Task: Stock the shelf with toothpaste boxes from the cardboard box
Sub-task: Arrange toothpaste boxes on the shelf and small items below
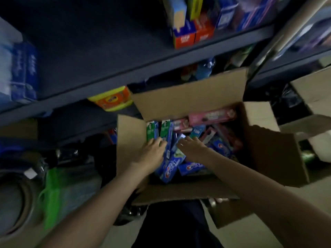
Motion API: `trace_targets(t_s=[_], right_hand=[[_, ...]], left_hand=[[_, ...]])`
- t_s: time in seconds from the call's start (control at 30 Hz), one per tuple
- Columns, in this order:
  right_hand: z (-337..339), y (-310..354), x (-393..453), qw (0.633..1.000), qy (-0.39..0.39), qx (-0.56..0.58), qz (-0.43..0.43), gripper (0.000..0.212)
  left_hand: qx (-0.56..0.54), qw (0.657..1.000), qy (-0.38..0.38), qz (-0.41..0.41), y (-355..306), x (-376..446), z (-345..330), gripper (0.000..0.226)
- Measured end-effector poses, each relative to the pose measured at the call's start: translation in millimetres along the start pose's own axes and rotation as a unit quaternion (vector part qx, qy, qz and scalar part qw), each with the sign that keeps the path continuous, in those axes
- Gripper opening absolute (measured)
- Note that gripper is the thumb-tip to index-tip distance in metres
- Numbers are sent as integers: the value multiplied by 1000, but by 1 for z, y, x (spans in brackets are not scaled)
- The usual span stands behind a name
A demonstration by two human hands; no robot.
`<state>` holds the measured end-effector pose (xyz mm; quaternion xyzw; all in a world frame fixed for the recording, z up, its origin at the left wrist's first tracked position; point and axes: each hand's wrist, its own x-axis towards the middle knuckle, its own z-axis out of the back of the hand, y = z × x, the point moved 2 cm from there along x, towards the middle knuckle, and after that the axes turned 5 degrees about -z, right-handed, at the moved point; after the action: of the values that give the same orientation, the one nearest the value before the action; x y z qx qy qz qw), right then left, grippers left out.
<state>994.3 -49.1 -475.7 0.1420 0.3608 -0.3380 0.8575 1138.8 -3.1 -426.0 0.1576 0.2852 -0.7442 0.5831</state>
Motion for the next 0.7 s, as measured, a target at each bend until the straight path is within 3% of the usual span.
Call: trace_targets(t_s=[0.17, 0.27, 0.4, 0.5, 0.63, 0.7], right_hand=[[-25, 4, 45, 998, -3, 55, -11, 73], [-23, 13, 71, 977, 3, 209, -35, 74], [-25, 36, 106, 845, 44, 513, -144, 78], [-32, 47, 112, 775, -26, 589, -227, 74], [-16, 39, 88, 706, -5, 667, -236, 81], [5, 27, 63, 681, 26, 704, -197, 75]], left_hand=[[-60, 997, 15, 55, 14, 16, -34, 47], [-81, 993, 7, 85, 24, 21, -48, 45], [-137, 982, -1, 131, 37, 24, -62, 42], [-154, 980, -5, 126, 41, 23, -65, 41], [-211, 965, -5, 159, 49, 15, -49, 37], [-348, 912, -22, 214, 46, 9, -26, 37]])
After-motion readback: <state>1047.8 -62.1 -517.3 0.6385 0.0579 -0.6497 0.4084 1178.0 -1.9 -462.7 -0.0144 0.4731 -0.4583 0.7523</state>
